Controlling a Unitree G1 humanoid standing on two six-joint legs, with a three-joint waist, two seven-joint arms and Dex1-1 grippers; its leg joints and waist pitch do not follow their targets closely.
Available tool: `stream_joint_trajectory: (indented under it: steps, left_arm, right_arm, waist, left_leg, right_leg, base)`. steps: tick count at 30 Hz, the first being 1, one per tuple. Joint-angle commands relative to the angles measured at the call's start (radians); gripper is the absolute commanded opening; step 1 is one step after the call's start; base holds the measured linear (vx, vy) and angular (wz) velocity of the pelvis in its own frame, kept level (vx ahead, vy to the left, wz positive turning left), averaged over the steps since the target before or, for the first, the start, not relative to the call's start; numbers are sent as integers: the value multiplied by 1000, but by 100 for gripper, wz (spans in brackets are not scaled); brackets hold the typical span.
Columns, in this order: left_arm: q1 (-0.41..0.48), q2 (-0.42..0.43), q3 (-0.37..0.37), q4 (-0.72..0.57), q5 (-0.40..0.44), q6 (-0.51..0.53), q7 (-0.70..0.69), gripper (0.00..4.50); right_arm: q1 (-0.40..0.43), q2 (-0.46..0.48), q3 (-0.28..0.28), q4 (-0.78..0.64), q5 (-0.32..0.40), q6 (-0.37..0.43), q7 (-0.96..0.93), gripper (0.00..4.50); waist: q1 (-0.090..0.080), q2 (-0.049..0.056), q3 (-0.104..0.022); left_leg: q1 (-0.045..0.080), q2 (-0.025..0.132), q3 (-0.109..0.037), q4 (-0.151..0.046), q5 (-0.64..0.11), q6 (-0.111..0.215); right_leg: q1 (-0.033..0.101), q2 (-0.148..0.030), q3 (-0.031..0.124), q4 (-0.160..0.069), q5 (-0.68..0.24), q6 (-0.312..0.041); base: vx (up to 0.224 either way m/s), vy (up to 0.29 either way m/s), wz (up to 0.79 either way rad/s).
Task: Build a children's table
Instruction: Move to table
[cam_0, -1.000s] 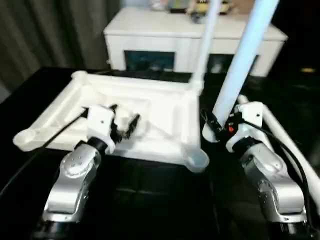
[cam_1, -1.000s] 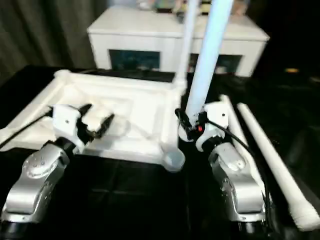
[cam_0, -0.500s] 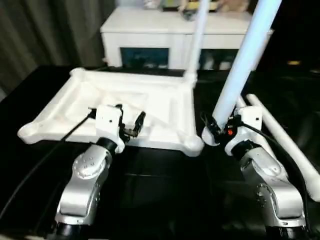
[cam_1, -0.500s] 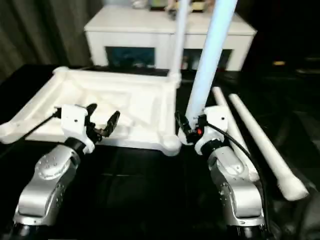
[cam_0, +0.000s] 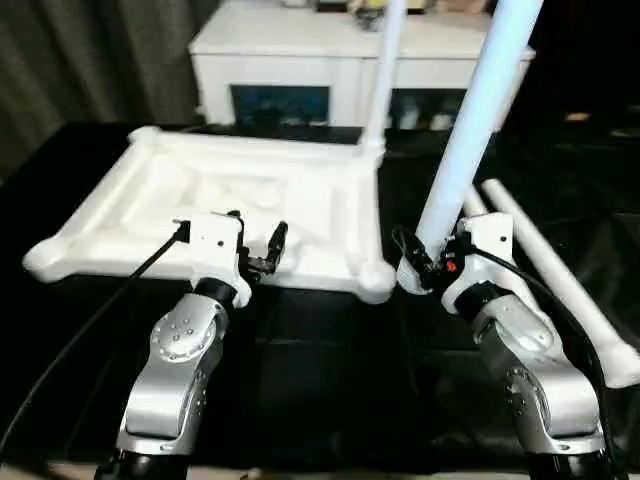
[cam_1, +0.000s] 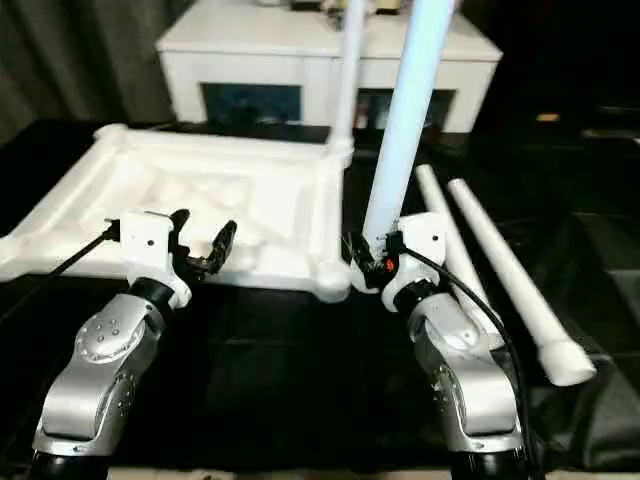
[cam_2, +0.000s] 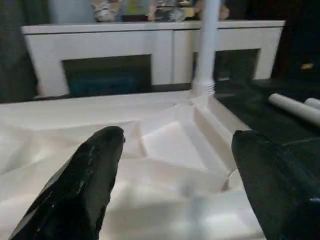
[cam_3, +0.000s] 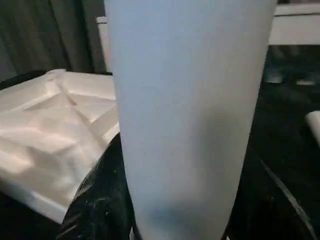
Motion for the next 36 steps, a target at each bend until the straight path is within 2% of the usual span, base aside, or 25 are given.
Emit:
stream_joint_trajectory:
  steps: [1,2,3,4,6,8,10,11,12,13,14,15,16,17,19,20,22,23,25,26,28,30,32,35,36]
  left_arm:
    - [0,-1,2,-16,5,8,7,394]
    - [0,-1,3,-16,6,9,8,394]
    - [-1,0,3,-16,7,9,9,394]
    - [-1,-1,4,-17,6,11,10,394]
    - [-1,0,3,-18,8,13,11,394]
    - [-2,0,4,-18,7,14,11,394]
    - [-2,0,5,-18,7,11,12,394]
    - [-2,0,4,-19,8,4,12,394]
    - [-1,0,5,-18,8,-1,11,394]
    - [-1,1,5,-17,8,-4,11,394]
    - [-1,5,2,-16,10,-2,6,394]
    - [1,10,-1,-13,14,-3,2,394]
    - [2,14,-4,-9,13,-2,-6,394]
    - [3,15,-5,-8,12,-1,-8,394]
    - [3,33,-18,-2,12,-13,-39,394]
    - [2,40,-23,1,11,-16,-52,394]
    - [-6,55,-31,14,-7,-12,-93,394]
    - [-9,58,-32,18,-15,-11,-106,394]
    - [-36,90,-29,46,-88,3,-221,422]
    - [-50,105,-28,59,-104,-2,-259,422]
    - [-88,142,-36,103,-111,-10,-331,427]
    - [-125,172,-54,148,-109,-17,-399,439]
    - [-178,210,-81,210,-108,-18,-492,439]
    - [-295,271,-144,343,-95,-24,-695,439]
    - [-329,287,-163,383,-92,-31,-750,439]
  right_arm:
    - [-20,-11,-5,-2,0,3,12,189]
    - [-21,-13,-2,-1,-2,2,13,189]
    - [-22,-14,0,0,-3,2,14,189]
    - [-23,-14,2,1,-4,2,13,189]
    - [-24,-15,5,5,-6,2,13,189]
    - [-25,-15,7,6,-7,2,14,189]
    - [-27,-15,9,8,-9,-1,15,189]
    - [-28,-15,9,9,-10,-2,16,189]
    - [-28,-15,10,10,-11,-3,15,189]
    - [-29,-15,10,10,-12,-4,15,189]
    - [-29,-15,8,10,-13,-6,13,189]
    - [-28,-16,6,10,-12,-8,12,189]
    - [-26,-17,4,8,-11,-9,11,189]
    - [-26,-17,3,8,-10,-10,11,189]
    - [-23,-19,-1,5,-11,-12,10,189]
    - [-24,-19,-3,6,-10,-12,9,189]
    - [-26,-19,-8,8,-10,-13,7,189]
    - [-26,-19,-9,9,-10,-13,7,189]
    - [-29,-22,-14,9,-9,-13,8,189]
    - [-29,-24,-16,8,-7,-12,11,189]
    - [-28,-32,-20,7,-2,-14,20,189]
    - [-28,-42,-25,8,8,-14,36,189]
    - [-31,-58,-30,12,20,-14,61,189]
    - [-33,-108,-34,4,60,-5,150,189]
    - [-31,-124,-33,1,70,-2,177,189]
  waist:
    - [-20,4,-38]
    - [-25,3,-42]
    - [-27,-4,-52]
    - [-23,-11,-62]
    - [-16,-12,-73]
    - [-14,-8,-82]
    - [-11,-2,-98]
    - [-11,2,-101]
    - [-14,0,-109]
    - [-4,-5,-113]
    - [-6,-9,-114]
    - [5,-14,-121]
    - [15,-23,-124]
    - [25,-25,-123]
    - [42,-12,-119]
    - [46,-8,-116]
    - [58,-2,-101]
    - [57,-5,-93]
    - [64,5,-77]
    - [64,3,-74]
    - [59,3,-56]
    - [57,6,-55]
    - [56,4,-58]
    - [58,10,-65]
    - [57,6,-69]
  left_leg:
    - [30,45,-28,-110,-748,-5]
    - [29,41,-24,-108,-724,-3]
    - [18,33,-13,-101,-635,18]
    - [-11,26,1,-98,-505,47]
    - [-31,20,13,-91,-331,92]
    - [-15,23,17,-85,-221,140]
    - [7,17,10,-70,-42,232]
    - [13,16,5,-60,47,272]
    - [22,9,-10,-39,241,360]
    - [31,0,-17,-11,440,418]
    - [27,-5,-24,3,550,427]
    - [15,-12,-35,29,750,399]
    - [-3,-23,-32,48,848,325]
    - [-15,-30,-25,51,830,279]
    - [-26,-18,-15,35,616,132]
    - [-27,-9,-16,28,570,107]
    - [-25,18,-5,2,339,55]
    - [-34,24,-5,-8,267,37]
    - [-24,40,1,-37,-32,-26]
    - [-22,40,5,-41,-83,-36]
    - [-14,42,14,-63,-293,-65]
    - [-3,39,15,-68,-355,-71]
    - [-17,40,12,-73,-324,-71]
    - [-9,37,14,-73,-326,-65]
    - [-16,36,16,-72,-302,-61]
  right_leg:
    - [15,-28,-3,-89,-575,-57]
    - [19,-32,0,-92,-572,-66]
    - [32,-44,12,-94,-557,-96]
    - [59,-53,25,-93,-528,-128]
    - [79,-51,32,-88,-464,-163]
    - [74,-38,25,-72,-334,-222]
    - [74,-21,12,-36,-109,-281]
    - [63,-17,9,-22,-25,-290]
    - [50,-6,4,8,106,-287]
    - [26,-8,14,33,259,-275]
    - [20,-7,22,49,345,-262]
    - [15,-6,48,72,545,-217]
    - [17,3,72,89,730,-173]
    - [23,9,79,92,791,-155]
    - [31,9,87,86,766,-150]
    - [30,4,87,82,730,-152]
    - [16,-11,89,55,507,-181]
    - [21,-16,89,48,425,-191]
    - [11,-27,89,22,108,-214]
    - [6,-27,89,17,46,-213]
    - [-5,-26,91,-7,-227,-180]
    - [-18,-30,94,-24,-360,-139]
    - [-8,-34,95,-24,-360,-120]
    - [-20,-33,98,-27,-378,-110]
    - [-15,-33,99,-24,-334,-120]
  base:
    - [84,19,-11]
    - [84,19,-11]
    - [94,10,-7]
    - [82,3,-6]
    - [89,-1,-4]
    - [126,-8,5]
    - [161,-2,6]
    - [172,1,6]
    - [170,-16,6]
    - [152,-26,8]
    - [152,-26,8]
    - [123,-17,13]
    - [76,-19,11]
    - [76,-19,11]
    - [0,0,0]
    - [0,0,0]
    - [-69,-60,6]
    - [-82,-60,5]
    - [-118,-27,2]
    - [-129,-20,4]
    - [-128,-12,2]
    - [-116,-5,3]
    - [-95,1,-4]
    - [-45,0,-2]
    - [0,0,0]
